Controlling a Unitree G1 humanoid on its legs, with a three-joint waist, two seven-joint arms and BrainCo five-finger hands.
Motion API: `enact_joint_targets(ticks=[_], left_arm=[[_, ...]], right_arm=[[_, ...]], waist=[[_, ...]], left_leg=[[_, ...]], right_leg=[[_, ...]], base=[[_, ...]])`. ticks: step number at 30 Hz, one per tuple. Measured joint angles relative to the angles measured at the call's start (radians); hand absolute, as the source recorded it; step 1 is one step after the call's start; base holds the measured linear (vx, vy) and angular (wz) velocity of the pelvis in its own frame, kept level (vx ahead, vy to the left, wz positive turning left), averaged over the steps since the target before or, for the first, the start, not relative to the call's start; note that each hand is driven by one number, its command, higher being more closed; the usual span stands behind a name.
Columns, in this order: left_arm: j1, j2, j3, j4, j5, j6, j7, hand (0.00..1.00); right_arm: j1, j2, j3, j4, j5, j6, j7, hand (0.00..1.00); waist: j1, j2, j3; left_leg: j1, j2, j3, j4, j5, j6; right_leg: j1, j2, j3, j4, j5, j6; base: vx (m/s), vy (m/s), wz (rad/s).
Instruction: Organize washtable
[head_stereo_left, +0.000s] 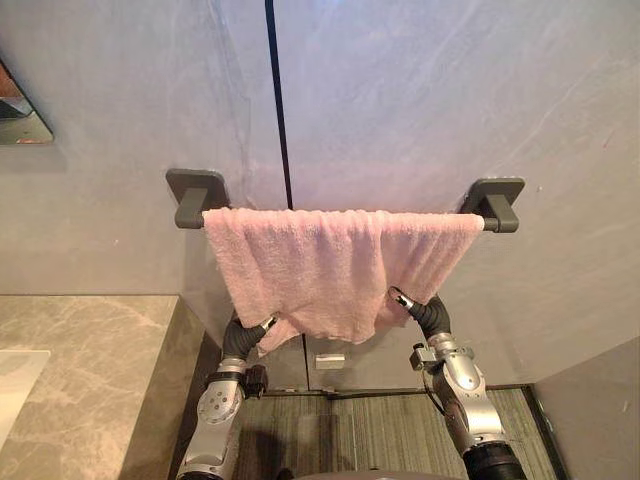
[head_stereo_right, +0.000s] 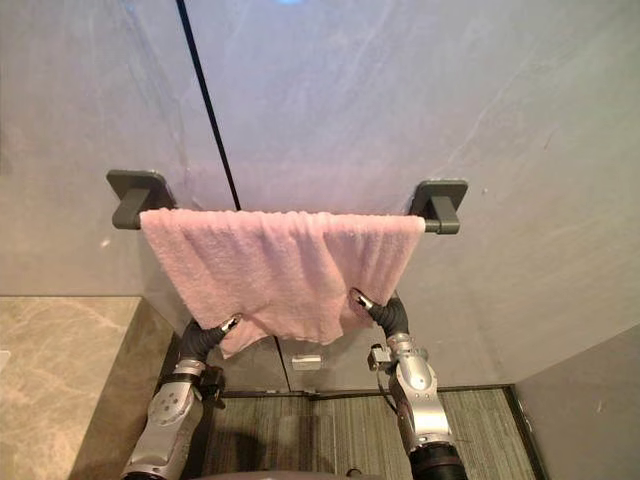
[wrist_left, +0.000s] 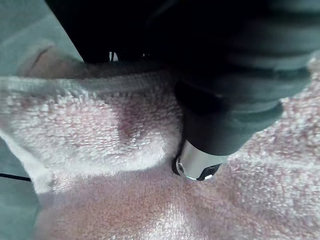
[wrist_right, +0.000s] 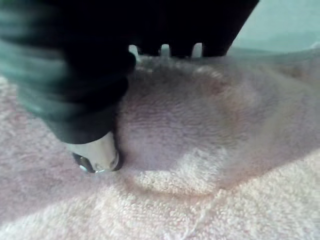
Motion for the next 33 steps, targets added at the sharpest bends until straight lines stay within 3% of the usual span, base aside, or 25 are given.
enact_joint_targets(ticks=[3, 10, 14, 17, 21, 28, 33], left_arm=[[0.026, 0.0, 0.001, 0.0, -0.001, 0.004, 0.004, 0.0], [0.071, 0.0, 0.011, 0.036, -0.043, 0.039, 0.017, 0.0], [0.074, -0.001, 0.07, 0.036, -0.052, 0.042, 0.025, 0.0], [0.106, -0.025, 0.151, -0.064, -0.06, 0.041, 0.043, 0.0], [0.132, -0.062, 0.231, -0.218, -0.073, 0.039, 0.06, 0.0], [0.159, -0.083, 0.269, -0.499, -0.077, 0.012, 0.062, 0.0], [0.153, -0.085, 0.321, -0.723, -0.079, -0.051, 0.097, 0.0]], right_arm=[[0.042, 0.0, 0.0, 0.003, -0.002, 0.026, -0.017, 0.0], [0.098, 0.002, -0.039, 0.021, 0.0, 0.029, -0.042, 0.0], [0.119, 0.015, -0.107, 0.026, 0.001, 0.029, -0.071, 0.0], [0.15, 0.02, -0.183, -0.006, 0.003, 0.033, -0.085, 0.0], [0.191, 0.021, -0.277, -0.158, 0.004, 0.037, -0.113, 0.0], [0.212, 0.025, -0.351, -0.488, -0.032, 0.03, -0.125, 0.0], [0.182, 0.015, -0.345, -0.779, -0.015, -0.033, -0.122, 0.0]], waist=[[0.0, 0.006, 0.007], [-0.001, 0.009, 0.01], [-0.002, 0.01, 0.01], [-0.001, 0.014, 0.012], [-0.002, 0.028, 0.016], [-0.002, 0.032, 0.019], [-0.004, 0.036, 0.02]], left_leg=[[-0.001, 0.0, 0.0, 0.001, 0.0, 0.0], [-0.002, 0.004, 0.002, 0.003, -0.001, -0.001], [-0.002, 0.005, 0.005, 0.01, -0.002, -0.002], [-0.002, 0.006, 0.011, 0.026, -0.014, -0.001], [0.0, 0.007, 0.014, 0.028, -0.016, 0.002], [0.018, 0.007, 0.02, 0.029, -0.019, 0.002], [0.022, 0.007, 0.025, 0.037, -0.023, 0.003]], right_leg=[[-0.001, 0.0, 0.0, 0.001, 0.0, 0.0], [-0.004, 0.003, 0.002, 0.005, 0.0, 0.0], [-0.004, 0.003, 0.004, 0.009, 0.0, 0.0], [-0.001, 0.001, 0.012, 0.013, -0.001, 0.0], [-0.001, -0.002, 0.016, 0.018, -0.002, 0.001], [0.015, -0.003, 0.019, 0.018, -0.003, 0.002], [0.017, -0.004, 0.026, 0.021, -0.003, 0.003]], base=[[-0.01, -0.004, 0.0], [-0.02, -0.009, -0.01], [-0.02, -0.005, -0.01], [-0.03, -0.004, -0.06], [-0.01, -0.001, -0.01], [0.0, 0.0, -0.01], [-0.02, -0.002, -0.03]])
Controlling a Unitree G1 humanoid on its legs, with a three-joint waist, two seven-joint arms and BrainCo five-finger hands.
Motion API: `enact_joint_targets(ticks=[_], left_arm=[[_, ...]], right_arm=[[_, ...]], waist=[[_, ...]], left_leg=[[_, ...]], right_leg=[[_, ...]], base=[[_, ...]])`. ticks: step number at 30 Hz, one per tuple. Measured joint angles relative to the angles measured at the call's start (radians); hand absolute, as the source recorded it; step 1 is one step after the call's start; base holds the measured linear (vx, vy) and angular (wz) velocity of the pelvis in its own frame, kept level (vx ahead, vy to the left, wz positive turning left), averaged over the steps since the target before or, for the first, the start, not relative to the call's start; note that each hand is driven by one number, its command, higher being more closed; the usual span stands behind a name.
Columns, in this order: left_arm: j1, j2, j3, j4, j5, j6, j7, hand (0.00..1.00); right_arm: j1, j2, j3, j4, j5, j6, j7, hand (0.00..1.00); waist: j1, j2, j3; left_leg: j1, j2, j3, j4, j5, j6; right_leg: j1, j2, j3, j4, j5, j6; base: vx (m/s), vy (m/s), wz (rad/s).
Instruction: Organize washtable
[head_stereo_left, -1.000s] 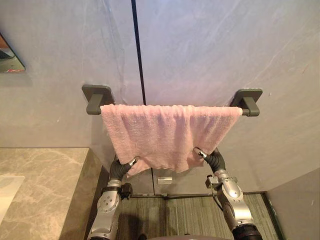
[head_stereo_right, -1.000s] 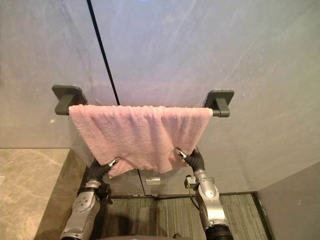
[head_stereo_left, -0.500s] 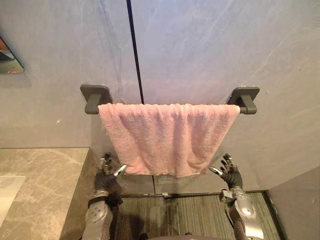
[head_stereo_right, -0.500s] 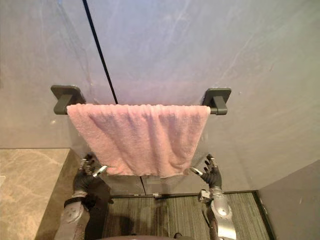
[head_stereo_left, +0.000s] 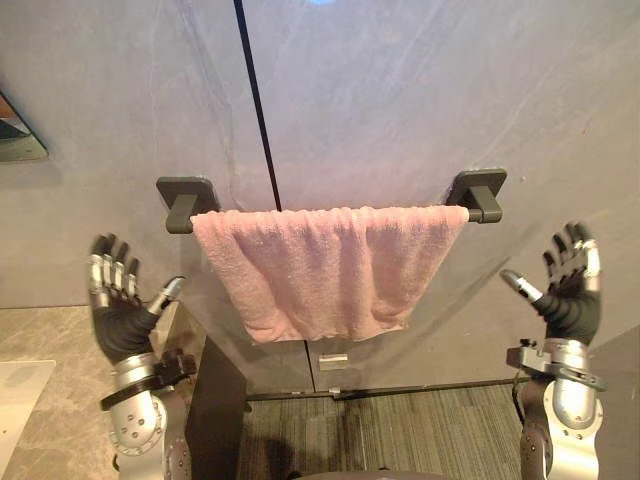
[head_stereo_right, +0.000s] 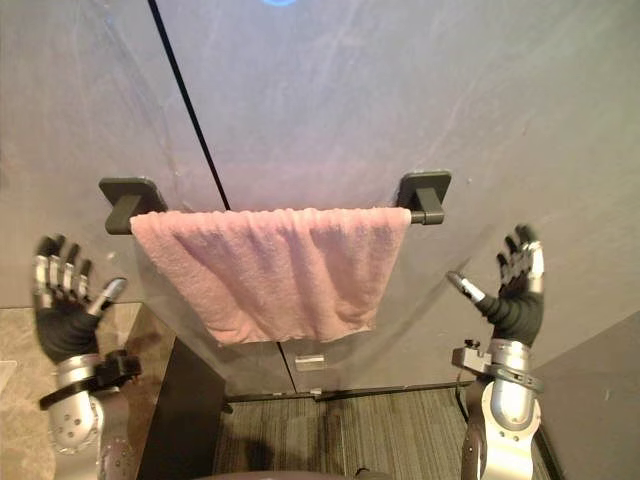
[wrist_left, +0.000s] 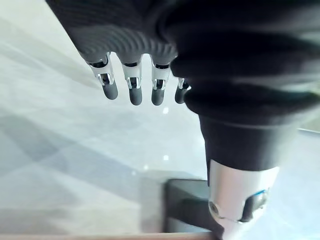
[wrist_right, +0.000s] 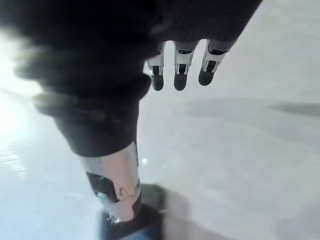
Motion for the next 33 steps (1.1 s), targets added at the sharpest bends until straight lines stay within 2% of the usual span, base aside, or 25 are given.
enact_joint_targets(ticks=[3, 4, 6, 7, 8, 10, 11, 13, 15, 20, 21, 24, 29, 33], left_arm=[[-0.013, 0.018, -0.018, -0.062, -0.019, -0.028, 0.001, 0.0], [-0.023, 0.039, -0.053, -0.086, -0.054, -0.038, -0.005, 0.0], [-0.037, 0.08, -0.126, -0.117, -0.094, -0.045, -0.023, 0.0], [-0.056, 0.121, -0.198, -0.135, -0.129, -0.05, -0.051, 0.0], [-0.062, 0.138, -0.226, -0.137, -0.138, -0.057, -0.062, 0.0], [-0.087, 0.21, -0.355, -0.137, -0.211, -0.064, -0.14, 0.0], [-0.09, 0.219, -0.379, -0.136, -0.224, -0.064, -0.154, 0.0], [-0.105, 0.262, -0.503, -0.101, -0.296, -0.06, -0.22, 0.0], [-0.114, 0.298, -0.567, -0.064, -0.316, -0.048, -0.261, 0.0], [-0.126, 0.351, -0.656, 0.031, -0.354, -0.017, -0.335, 0.0], [-0.126, 0.36, -0.66, 0.053, -0.354, -0.013, -0.344, 0.0], [-0.124, 0.386, -0.674, 0.103, -0.353, 0.004, -0.351, 0.0], [-0.121, 0.409, -0.678, 0.199, -0.335, 0.028, -0.355, 0.0], [-0.12, 0.405, -0.676, 0.263, -0.279, 0.037, -0.363, 0.0]], right_arm=[[-0.075, -0.028, 0.083, -0.081, 0.077, -0.063, 0.023, 0.0], [-0.122, -0.062, 0.164, -0.087, 0.129, -0.091, 0.051, 0.0], [-0.175, -0.108, 0.284, -0.089, 0.19, -0.106, 0.088, 0.0], [-0.217, -0.141, 0.383, -0.089, 0.234, -0.106, 0.118, 0.0], [-0.231, -0.151, 0.421, -0.089, 0.245, -0.105, 0.13, 0.0], [-0.283, -0.188, 0.574, -0.088, 0.305, -0.104, 0.197, 0.0], [-0.289, -0.195, 0.594, -0.087, 0.314, -0.103, 0.205, 0.0], [-0.296, -0.238, 0.681, -0.072, 0.353, -0.098, 0.239, 0.0], [-0.296, -0.277, 0.736, -0.052, 0.365, -0.088, 0.261, 0.0], [-0.272, -0.376, 0.788, 0.063, 0.373, -0.042, 0.316, 0.0], [-0.266, -0.391, 0.789, 0.09, 0.379, -0.026, 0.33, 0.0], [-0.25, -0.417, 0.802, 0.144, 0.379, -0.017, 0.349, 0.0], [-0.235, -0.437, 0.854, 0.245, 0.363, 0.0, 0.372, 0.0], [-0.224, -0.434, 0.862, 0.343, 0.279, 0.019, 0.372, 0.0]], waist=[[0.0, 0.0, 0.0], [0.0, 0.0, 0.0], [0.001, 0.002, -0.002], [0.003, 0.003, -0.001], [0.005, 0.003, -0.002], [0.009, 0.004, -0.003], [0.009, 0.004, -0.003], [0.006, 0.004, -0.003], [0.003, 0.004, -0.003], [0.001, 0.004, -0.004], [0.001, 0.004, -0.004], [0.001, 0.004, -0.004], [0.001, 0.004, -0.004], [0.002, -0.001, -0.008]], left_leg=[[0.009, 0.0, 0.003, 0.0, 0.0, 0.0], [0.013, 0.0, 0.004, 0.0, 0.0, 0.0], [0.014, 0.0, 0.004, 0.0, -0.001, 0.001], [0.015, -0.001, 0.003, 0.0, -0.001, 0.001], [0.015, -0.001, 0.002, 0.0, 0.0, 0.001], [0.021, -0.002, 0.002, 0.0, 0.0, 0.001], [0.025, -0.002, 0.002, 0.0, 0.0, 0.001], [0.027, -0.003, 0.003, 0.0, 0.0, 0.001], [0.026, -0.003, 0.003, -0.002, 0.0, 0.001], [0.026, -0.008, 0.004, -0.003, 0.001, 0.002], [0.027, -0.009, 0.004, -0.003, 0.001, 0.002], [0.026, -0.009, 0.004, -0.004, 0.001, 0.002], [0.015, -0.01, 0.002, -0.009, 0.001, 0.002], [-0.007, -0.013, -0.002, -0.013, 0.006, 0.004]], right_leg=[[0.006, 0.0, 0.004, 0.003, 0.0, 0.0], [0.015, 0.0, 0.005, 0.003, 0.0, 0.0], [0.015, 0.0, 0.006, 0.007, -0.002, 0.002], [0.015, 0.0, 0.006, 0.011, -0.002, 0.002], [0.015, -0.001, 0.006, 0.011, -0.002, 0.002], [0.016, -0.001, 0.006, 0.013, -0.002, 0.002], [0.016, -0.001, 0.006, 0.014, -0.002, 0.002], [0.022, -0.002, 0.006, 0.014, -0.002, 0.003], [0.022, -0.002, 0.006, 0.014, -0.002, 0.003], [0.022, -0.001, 0.008, 0.014, -0.002, 0.003], [0.021, -0.001, 0.008, 0.014, -0.002, 0.003], [0.014, -0.002, 0.008, 0.014, -0.002, 0.003], [0.008, -0.002, 0.006, 0.014, -0.006, 0.004], [-0.022, -0.005, 0.001, 0.018, -0.009, 0.006]], base=[[-0.04, -0.008, -0.03], [-0.05, -0.008, -0.02], [-0.07, -0.015, -0.01], [-0.06, -0.014, 0.01], [-0.05, -0.012, 0.02], [-0.02, -0.007, 0.0], [0.0, 0.0, 0.0], [0.0, 0.0, 0.0], [-0.02, -0.007, 0.0], [-0.01, -0.007, -0.01], [0.0, 0.0, 0.0], [0.0, 0.0, 0.0], [0.0, 0.0, 0.0], [0.03, -0.009, 0.04]])
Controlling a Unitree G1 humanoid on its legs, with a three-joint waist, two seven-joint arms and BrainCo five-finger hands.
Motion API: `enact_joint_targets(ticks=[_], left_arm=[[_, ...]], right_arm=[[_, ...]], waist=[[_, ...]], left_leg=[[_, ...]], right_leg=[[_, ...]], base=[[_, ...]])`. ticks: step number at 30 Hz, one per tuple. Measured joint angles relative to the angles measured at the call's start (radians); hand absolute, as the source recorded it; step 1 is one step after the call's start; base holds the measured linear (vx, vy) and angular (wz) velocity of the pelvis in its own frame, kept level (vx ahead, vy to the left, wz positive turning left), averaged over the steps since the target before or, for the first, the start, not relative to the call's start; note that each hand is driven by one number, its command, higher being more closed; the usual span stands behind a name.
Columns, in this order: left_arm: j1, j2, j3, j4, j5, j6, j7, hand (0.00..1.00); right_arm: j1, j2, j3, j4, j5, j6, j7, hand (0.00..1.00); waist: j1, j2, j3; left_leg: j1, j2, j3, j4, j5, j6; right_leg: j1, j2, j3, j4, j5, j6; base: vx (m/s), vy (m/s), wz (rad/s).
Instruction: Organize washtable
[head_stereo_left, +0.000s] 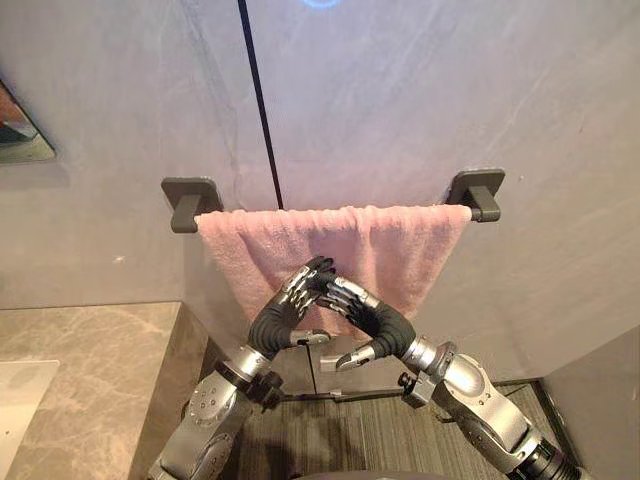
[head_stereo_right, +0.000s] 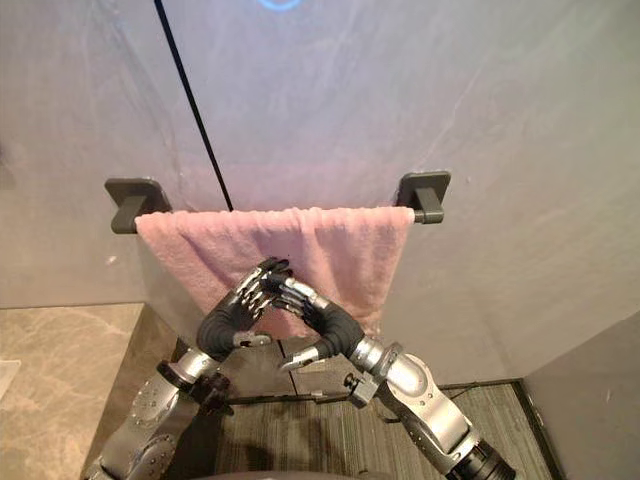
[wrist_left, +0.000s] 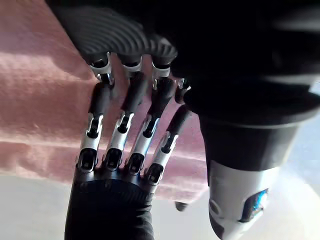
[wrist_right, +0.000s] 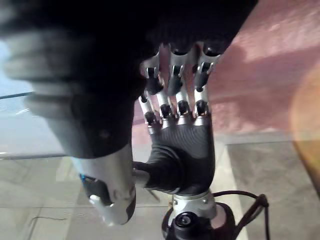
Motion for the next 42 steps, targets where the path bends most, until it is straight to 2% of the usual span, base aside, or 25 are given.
enact_joint_targets(ticks=[4, 7, 12, 20, 28, 38, 42], left_arm=[[0.0, -0.053, 0.021, 0.071, 0.071, 0.008, 0.015, 0.0], [-0.003, -0.132, 0.076, 0.124, 0.135, 0.008, 0.06, 0.0], [-0.002, -0.183, 0.123, 0.164, 0.191, 0.008, 0.097, 0.0], [-0.002, -0.237, 0.23, 0.193, 0.221, 0.008, 0.152, 0.0], [0.007, -0.277, 0.331, 0.199, 0.24, 0.008, 0.192, 0.0], [0.054, -0.319, 0.434, 0.187, 0.24, 0.008, 0.209, 0.0], [0.082, -0.319, 0.442, 0.169, 0.24, 0.008, 0.209, 0.0]], right_arm=[[0.026, 0.028, -0.019, 0.06, -0.079, 0.018, -0.01, 0.0], [0.038, 0.093, -0.067, 0.11, -0.139, 0.022, -0.045, 0.0], [0.056, 0.139, -0.135, 0.136, -0.186, 0.022, -0.073, 0.0], [0.057, 0.211, -0.259, 0.162, -0.196, 0.02, -0.134, 0.0], [0.075, 0.271, -0.386, 0.164, -0.192, 0.016, -0.146, 0.0], [0.185, 0.326, -0.546, 0.018, -0.137, 0.011, -0.156, 0.0], [0.23, 0.355, -0.61, -0.029, -0.126, 0.005, -0.156, 0.0]], waist=[[0.001, -0.001, 0.0], [0.001, -0.002, -0.001], [0.0, -0.003, -0.002], [0.0, -0.012, -0.008], [-0.001, -0.018, -0.012], [-0.002, -0.018, -0.012], [-0.003, -0.018, -0.012]], left_leg=[[-0.006, -0.001, -0.008, -0.001, 0.0, 0.0], [-0.01, -0.002, -0.015, 0.0, 0.0, 0.0], [-0.011, -0.002, -0.022, 0.004, 0.0, 0.0], [-0.003, -0.002, -0.023, 0.008, 0.0, 0.0], [0.005, -0.002, -0.024, 0.008, 0.0, 0.0], [0.004, -0.002, -0.022, 0.001, 0.0, 0.0], [0.003, -0.001, -0.021, 0.001, -0.001, 0.0]], right_leg=[[-0.002, -0.002, -0.011, -0.001, -0.001, 0.001], [-0.002, -0.002, -0.016, -0.001, -0.002, 0.001], [0.001, -0.003, -0.019, 0.0, -0.005, 0.001], [0.01, -0.003, -0.018, 0.003, -0.005, 0.001], [0.018, -0.003, -0.018, 0.001, -0.005, 0.001], [0.018, -0.003, -0.018, -0.009, -0.005, 0.001], [0.018, -0.003, -0.018, -0.01, -0.005, 0.001]], base=[[0.03, -0.009, 0.08], [-0.01, -0.017, 0.07], [-0.04, -0.017, 0.03], [-0.02, -0.008, 0.0], [-0.03, -0.012, 0.0], [0.0, 0.0, 0.0], [0.0, 0.0, 0.0]])
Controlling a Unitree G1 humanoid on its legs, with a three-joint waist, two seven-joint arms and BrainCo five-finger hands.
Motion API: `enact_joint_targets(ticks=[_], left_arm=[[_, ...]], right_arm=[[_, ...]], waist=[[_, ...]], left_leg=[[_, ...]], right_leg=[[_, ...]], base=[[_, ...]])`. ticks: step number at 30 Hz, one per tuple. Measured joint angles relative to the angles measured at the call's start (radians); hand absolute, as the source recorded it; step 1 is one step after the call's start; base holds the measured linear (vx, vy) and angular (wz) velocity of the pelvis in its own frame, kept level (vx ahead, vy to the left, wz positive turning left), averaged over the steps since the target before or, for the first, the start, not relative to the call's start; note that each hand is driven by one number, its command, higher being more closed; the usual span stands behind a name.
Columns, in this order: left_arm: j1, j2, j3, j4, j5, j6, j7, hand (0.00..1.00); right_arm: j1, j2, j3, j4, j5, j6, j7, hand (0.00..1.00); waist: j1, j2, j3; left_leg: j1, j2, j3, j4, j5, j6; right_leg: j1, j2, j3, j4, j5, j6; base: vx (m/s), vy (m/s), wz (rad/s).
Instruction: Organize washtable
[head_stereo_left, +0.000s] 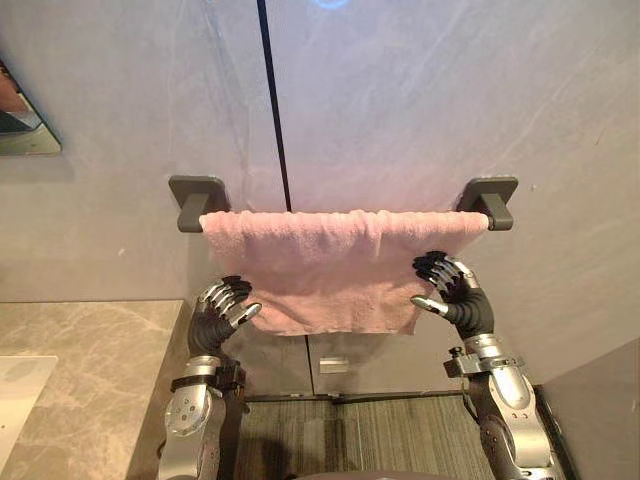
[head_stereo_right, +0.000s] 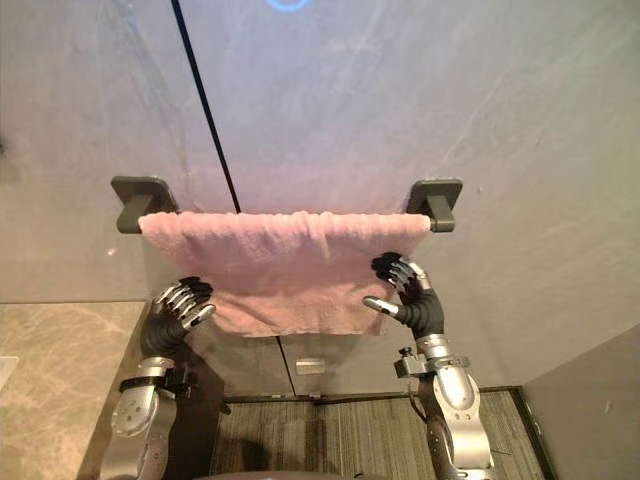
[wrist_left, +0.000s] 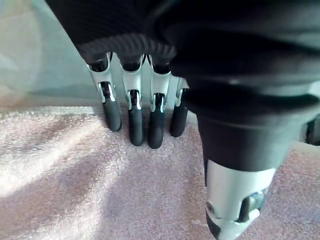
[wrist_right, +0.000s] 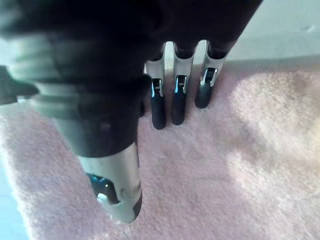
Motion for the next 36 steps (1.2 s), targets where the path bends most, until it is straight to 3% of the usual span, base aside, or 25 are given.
enact_joint_targets(ticks=[11, 21, 30, 36], left_arm=[[0.069, -0.04, 0.075, -0.021, 0.0, 0.0, 0.0, 0.0], [0.182, -0.079, 0.064, -0.037, 0.0, 0.0, -0.029, 0.0], [0.175, -0.066, 0.033, 0.252, 0.106, 0.018, -0.044, 0.0], [0.107, -0.054, 0.027, 0.538, 0.178, 0.049, -0.036, 0.0]], right_arm=[[0.103, 0.042, -0.144, -0.045, -0.005, -0.009, -0.022, 0.0], [0.205, 0.043, -0.138, 0.023, -0.155, -0.008, -0.026, 0.0], [0.218, 0.038, -0.068, 0.329, -0.295, 0.001, -0.05, 0.0], [0.139, 0.037, -0.045, 0.632, -0.311, 0.02, -0.064, 0.0]], waist=[[-0.001, 0.002, 0.0], [0.003, 0.013, -0.009], [0.021, 0.012, -0.016], [0.03, 0.011, -0.018]], left_leg=[[-0.002, 0.001, 0.003, 0.002, -0.001, 0.0], [-0.018, 0.009, 0.022, 0.016, -0.019, -0.001], [-0.019, 0.014, 0.025, 0.053, -0.048, -0.007], [-0.03, 0.014, 0.025, 0.058, -0.049, -0.007]], right_leg=[[-0.001, 0.0, 0.002, 0.0, 0.0, 0.0], [-0.017, -0.008, 0.005, 0.026, -0.019, 0.001], [-0.022, -0.011, -0.001, 0.08, -0.061, -0.001], [-0.038, -0.011, -0.001, 0.093, -0.067, -0.003]], base=[[0.0, 0.0, 0.0], [0.0, 0.0, -0.02], [0.0, -0.004, 0.01], [0.0, 0.0, 0.0]])
